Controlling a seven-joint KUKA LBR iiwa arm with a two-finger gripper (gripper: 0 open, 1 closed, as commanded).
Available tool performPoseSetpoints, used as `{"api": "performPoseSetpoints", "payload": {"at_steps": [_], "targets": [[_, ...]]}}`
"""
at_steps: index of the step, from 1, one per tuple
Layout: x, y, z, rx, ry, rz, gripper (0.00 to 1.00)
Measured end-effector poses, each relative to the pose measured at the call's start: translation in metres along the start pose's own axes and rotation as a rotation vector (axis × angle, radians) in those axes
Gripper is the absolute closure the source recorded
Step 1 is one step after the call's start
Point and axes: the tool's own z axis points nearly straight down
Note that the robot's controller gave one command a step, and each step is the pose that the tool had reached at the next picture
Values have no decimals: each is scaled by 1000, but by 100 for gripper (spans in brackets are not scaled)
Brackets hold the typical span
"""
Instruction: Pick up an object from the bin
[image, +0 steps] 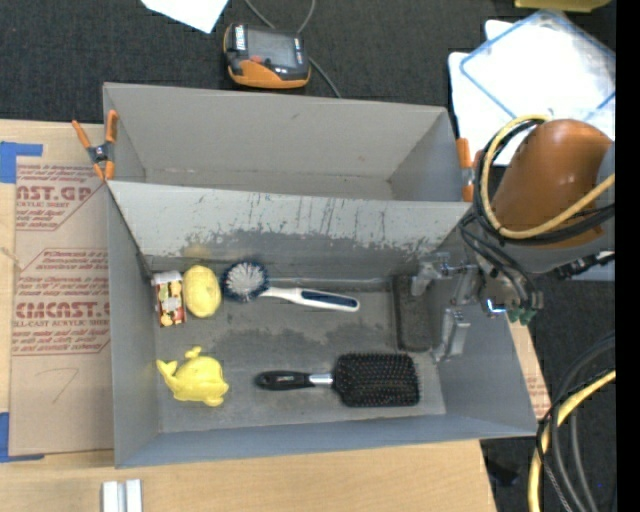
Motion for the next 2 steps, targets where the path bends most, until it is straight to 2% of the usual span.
{"api": "performPoseSetpoints", "payload": {"at_steps": [1, 2], "targets": [[0, 0, 0, 0, 0, 0, 0], [22, 2, -33, 0, -3, -127, 0]]}}
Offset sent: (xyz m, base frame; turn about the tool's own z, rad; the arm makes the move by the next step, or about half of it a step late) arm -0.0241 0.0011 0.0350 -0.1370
